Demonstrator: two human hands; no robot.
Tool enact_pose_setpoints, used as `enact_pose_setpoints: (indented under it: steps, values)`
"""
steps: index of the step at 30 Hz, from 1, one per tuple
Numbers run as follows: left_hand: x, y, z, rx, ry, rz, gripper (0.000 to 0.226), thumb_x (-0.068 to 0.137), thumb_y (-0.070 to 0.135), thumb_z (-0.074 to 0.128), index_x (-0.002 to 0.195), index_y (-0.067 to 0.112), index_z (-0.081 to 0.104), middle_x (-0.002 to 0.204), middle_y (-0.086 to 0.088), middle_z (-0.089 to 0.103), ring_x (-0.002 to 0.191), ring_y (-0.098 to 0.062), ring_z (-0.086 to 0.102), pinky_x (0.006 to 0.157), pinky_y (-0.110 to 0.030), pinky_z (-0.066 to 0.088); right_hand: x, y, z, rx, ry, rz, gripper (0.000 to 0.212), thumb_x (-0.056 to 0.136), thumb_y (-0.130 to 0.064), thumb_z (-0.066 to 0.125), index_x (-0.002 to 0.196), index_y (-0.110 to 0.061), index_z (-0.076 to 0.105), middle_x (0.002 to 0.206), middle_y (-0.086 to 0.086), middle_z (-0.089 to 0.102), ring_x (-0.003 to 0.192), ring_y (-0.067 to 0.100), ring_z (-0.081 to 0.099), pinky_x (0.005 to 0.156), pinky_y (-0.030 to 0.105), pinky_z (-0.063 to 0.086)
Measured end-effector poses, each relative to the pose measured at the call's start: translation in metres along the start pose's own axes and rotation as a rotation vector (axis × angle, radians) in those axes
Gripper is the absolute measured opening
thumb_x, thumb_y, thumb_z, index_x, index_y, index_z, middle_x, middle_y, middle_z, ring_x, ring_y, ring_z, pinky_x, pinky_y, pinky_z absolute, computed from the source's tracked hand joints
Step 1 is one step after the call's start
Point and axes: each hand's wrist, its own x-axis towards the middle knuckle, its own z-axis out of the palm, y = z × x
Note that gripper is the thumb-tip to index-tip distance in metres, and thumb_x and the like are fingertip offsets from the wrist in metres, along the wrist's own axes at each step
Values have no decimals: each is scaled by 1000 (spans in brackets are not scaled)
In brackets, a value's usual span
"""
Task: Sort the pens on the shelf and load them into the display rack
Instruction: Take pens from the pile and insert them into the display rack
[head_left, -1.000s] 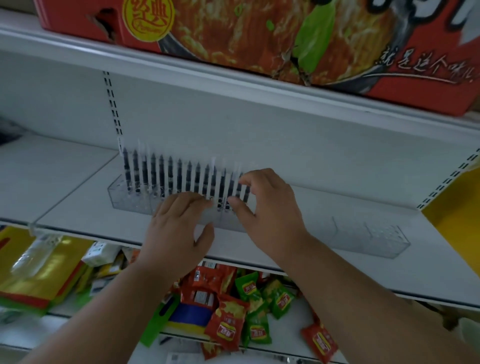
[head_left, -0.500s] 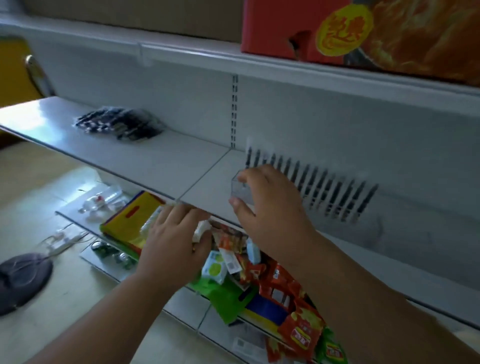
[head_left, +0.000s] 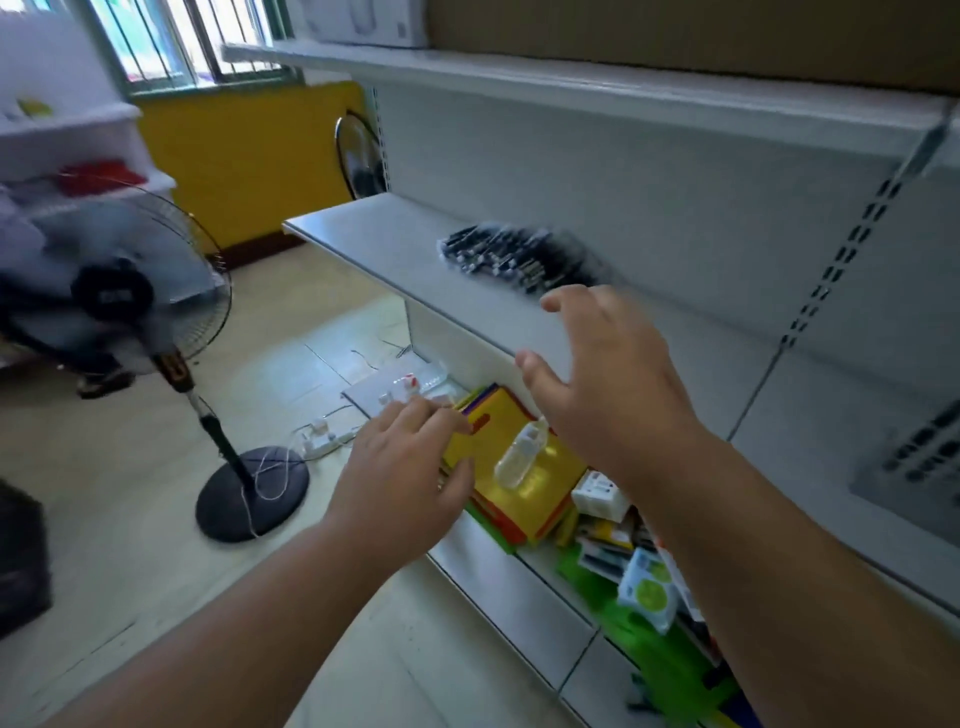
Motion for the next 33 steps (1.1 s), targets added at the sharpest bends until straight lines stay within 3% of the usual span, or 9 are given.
enact_pose_setpoints:
  steps: [7,15,21,28,33]
  values:
    - [65,-50,26,12,-36,-37,35,85,45,49,112,29,63,109,7,63,105,-21,55,90,-40,43,71,0,44,-47,9,-9,43,91,-45,57,127,-24,49,121,0,52,111,20,48,93,39,41]
    - [157,-111,45,38,-29,-61,39,84,45,42,110,26,65,106,3,64,99,-24,58,83,-41,46,183,10,101,-108,-83,-2,46,90,-46,57,125,-18,52,124,8,54,113,26,50,91,41,44]
    - [223,-150,64,-22,-69,-26,39,86,47,43,115,28,62,111,6,62,104,-23,55,91,-42,46,233,17,138,-140,-96,26,42,87,-43,60,118,-15,56,115,9,57,102,26,54,80,35,42]
    - [321,-203,94,-100,-189,179,34,94,41,50,124,28,58,122,6,59,114,-21,51,98,-39,41,284,25,177,-187,-49,221,39,88,-43,63,117,-18,57,113,5,56,102,26,54,80,35,43]
    - [394,-238,118,-227,-204,279,25,90,37,53,110,24,62,102,3,63,100,-25,57,87,-40,48,307,15,202,-257,27,399,38,88,-44,62,117,-20,58,112,0,55,105,22,52,79,29,36]
